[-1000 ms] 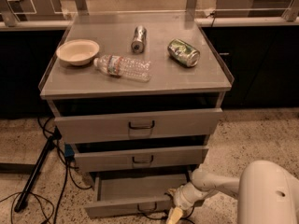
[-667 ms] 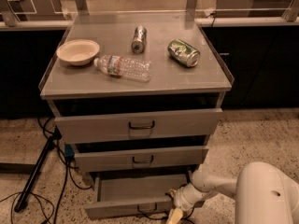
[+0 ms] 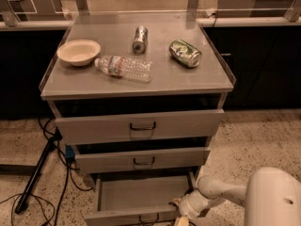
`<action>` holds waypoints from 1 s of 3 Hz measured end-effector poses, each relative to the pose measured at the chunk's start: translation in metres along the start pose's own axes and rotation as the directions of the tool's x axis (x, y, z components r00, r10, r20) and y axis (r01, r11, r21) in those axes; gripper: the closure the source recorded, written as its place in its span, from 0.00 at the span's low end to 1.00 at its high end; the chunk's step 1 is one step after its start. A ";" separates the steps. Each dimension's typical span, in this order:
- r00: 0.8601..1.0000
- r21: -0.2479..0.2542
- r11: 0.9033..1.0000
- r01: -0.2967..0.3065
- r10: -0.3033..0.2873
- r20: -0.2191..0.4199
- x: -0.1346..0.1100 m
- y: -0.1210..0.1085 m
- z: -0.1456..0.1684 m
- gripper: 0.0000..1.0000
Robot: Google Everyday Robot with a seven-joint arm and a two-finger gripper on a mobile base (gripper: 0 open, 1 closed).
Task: Open bottom drawer
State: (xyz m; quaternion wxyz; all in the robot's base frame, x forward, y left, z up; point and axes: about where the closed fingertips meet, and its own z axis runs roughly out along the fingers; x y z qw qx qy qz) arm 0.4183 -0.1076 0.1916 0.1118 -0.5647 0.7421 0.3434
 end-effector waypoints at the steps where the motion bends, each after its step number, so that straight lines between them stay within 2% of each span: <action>1: 1.000 -0.056 0.998 -0.003 0.004 0.024 0.017 0.043 -0.009 0.00; 2: 0.999 -0.083 0.996 -0.009 0.013 0.045 0.032 0.081 -0.020 0.00; 3: 0.999 -0.088 0.996 -0.013 0.018 0.048 0.034 0.087 -0.020 0.00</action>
Offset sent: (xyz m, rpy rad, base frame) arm -0.1253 -0.0453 0.0487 0.0974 0.0885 0.0189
